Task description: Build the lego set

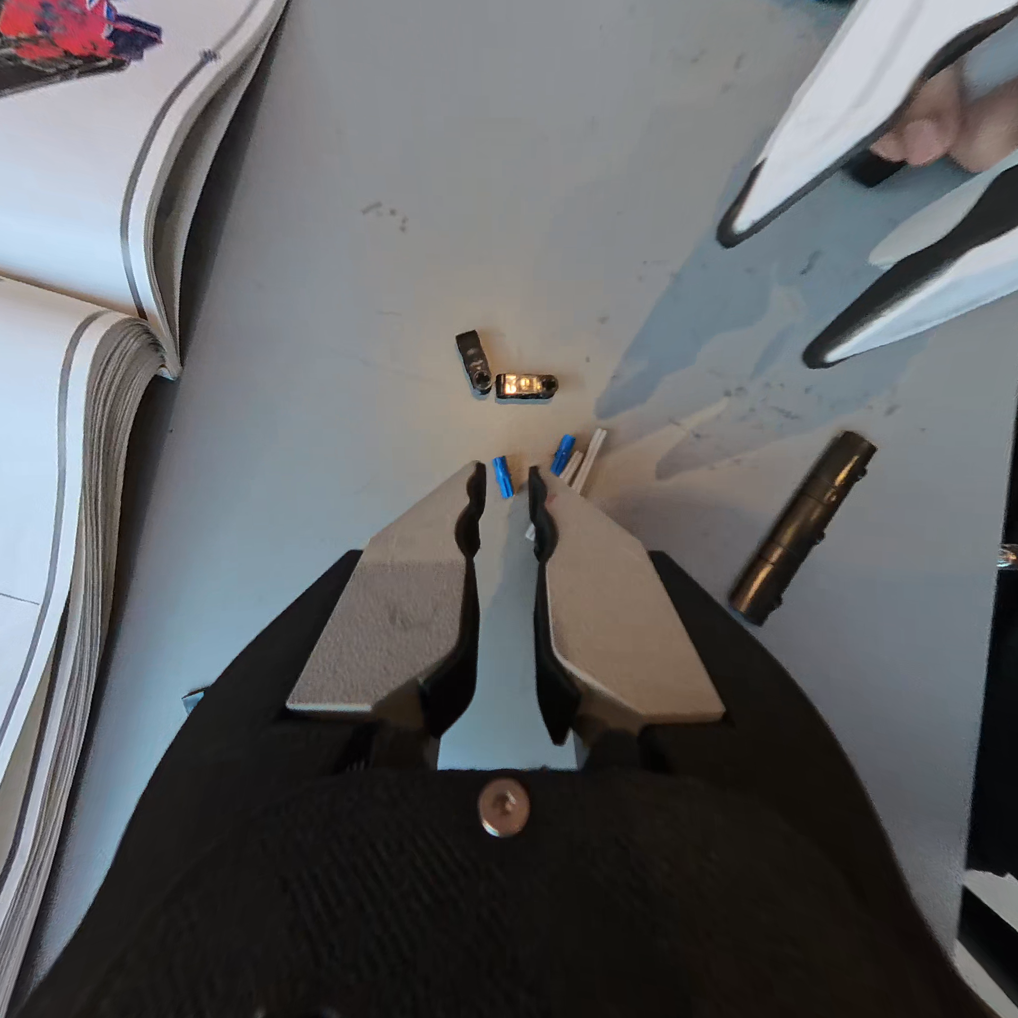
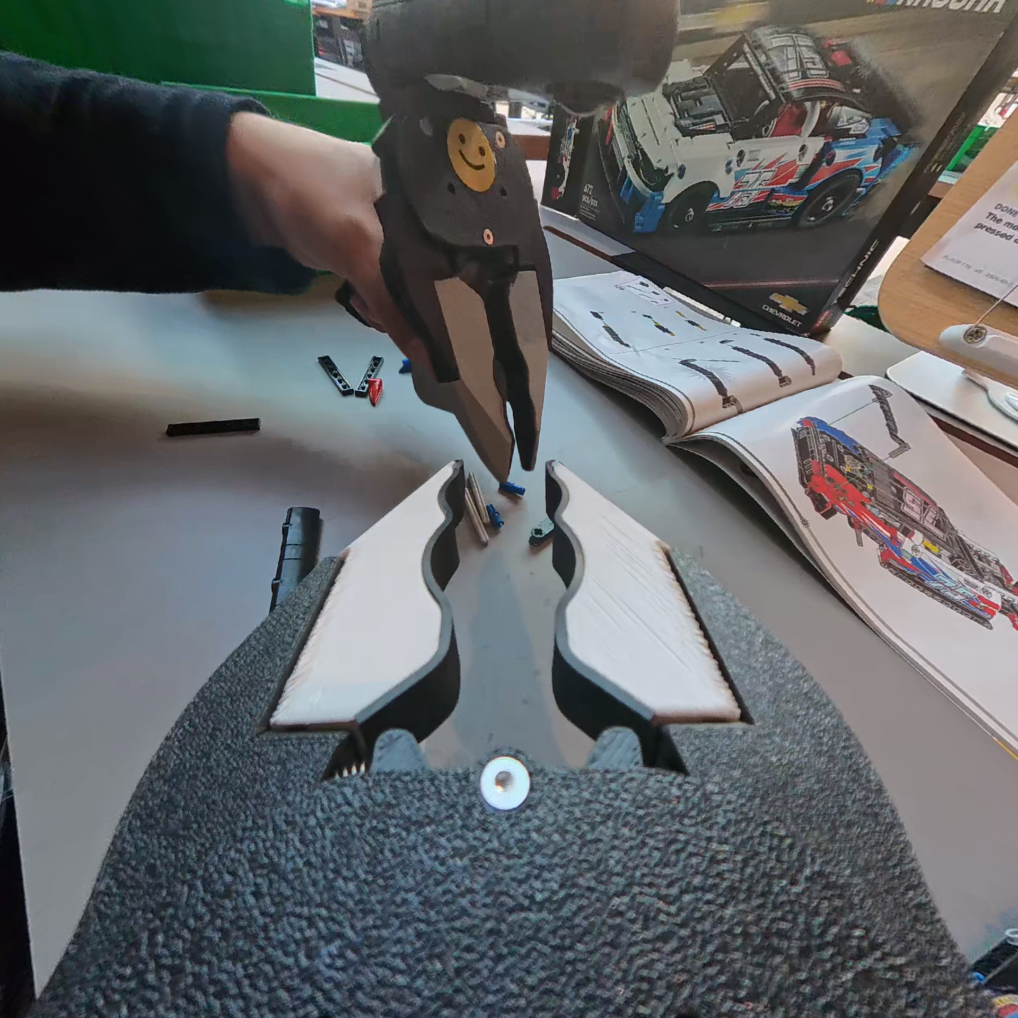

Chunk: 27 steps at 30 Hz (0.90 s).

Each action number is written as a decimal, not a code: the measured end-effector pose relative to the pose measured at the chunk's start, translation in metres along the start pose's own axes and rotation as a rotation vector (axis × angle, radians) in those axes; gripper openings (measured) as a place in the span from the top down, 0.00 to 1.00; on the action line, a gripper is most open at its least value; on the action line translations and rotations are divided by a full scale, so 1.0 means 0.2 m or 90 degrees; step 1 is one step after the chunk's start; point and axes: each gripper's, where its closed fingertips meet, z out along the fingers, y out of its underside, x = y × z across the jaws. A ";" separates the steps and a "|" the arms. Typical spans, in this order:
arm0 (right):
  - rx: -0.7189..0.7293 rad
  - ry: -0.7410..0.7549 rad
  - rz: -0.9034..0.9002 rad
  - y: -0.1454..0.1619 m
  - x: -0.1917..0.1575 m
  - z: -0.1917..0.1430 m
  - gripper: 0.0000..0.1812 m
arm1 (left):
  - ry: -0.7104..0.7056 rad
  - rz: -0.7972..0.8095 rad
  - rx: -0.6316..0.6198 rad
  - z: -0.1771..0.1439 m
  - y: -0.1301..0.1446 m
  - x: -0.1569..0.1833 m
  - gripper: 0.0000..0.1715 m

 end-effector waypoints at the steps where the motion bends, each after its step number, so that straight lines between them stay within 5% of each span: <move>1: 0.000 -0.001 0.001 0.00 0.00 0.00 0.85 | -0.007 0.005 -0.010 0.01 0.01 0.00 0.93; 10: 0.005 -0.002 0.010 -0.01 0.01 0.00 0.85 | -0.052 0.041 -0.013 0.05 0.04 -0.01 0.99; 16: -0.016 -0.015 -0.001 0.02 -0.01 0.01 0.85 | -0.064 0.072 0.059 0.00 0.00 0.03 1.00; 20: -0.045 -0.044 -0.034 0.05 -0.07 0.04 0.85 | -0.061 0.181 0.180 -0.13 -0.12 0.16 1.00; 22: -0.038 -0.055 -0.049 0.04 -0.10 0.03 0.93 | -0.082 0.267 0.226 -0.19 -0.16 0.24 1.00; 27: 0.016 -0.079 -0.033 -0.02 -0.13 0.00 0.90 | -0.128 0.376 0.233 -0.23 -0.16 0.34 1.00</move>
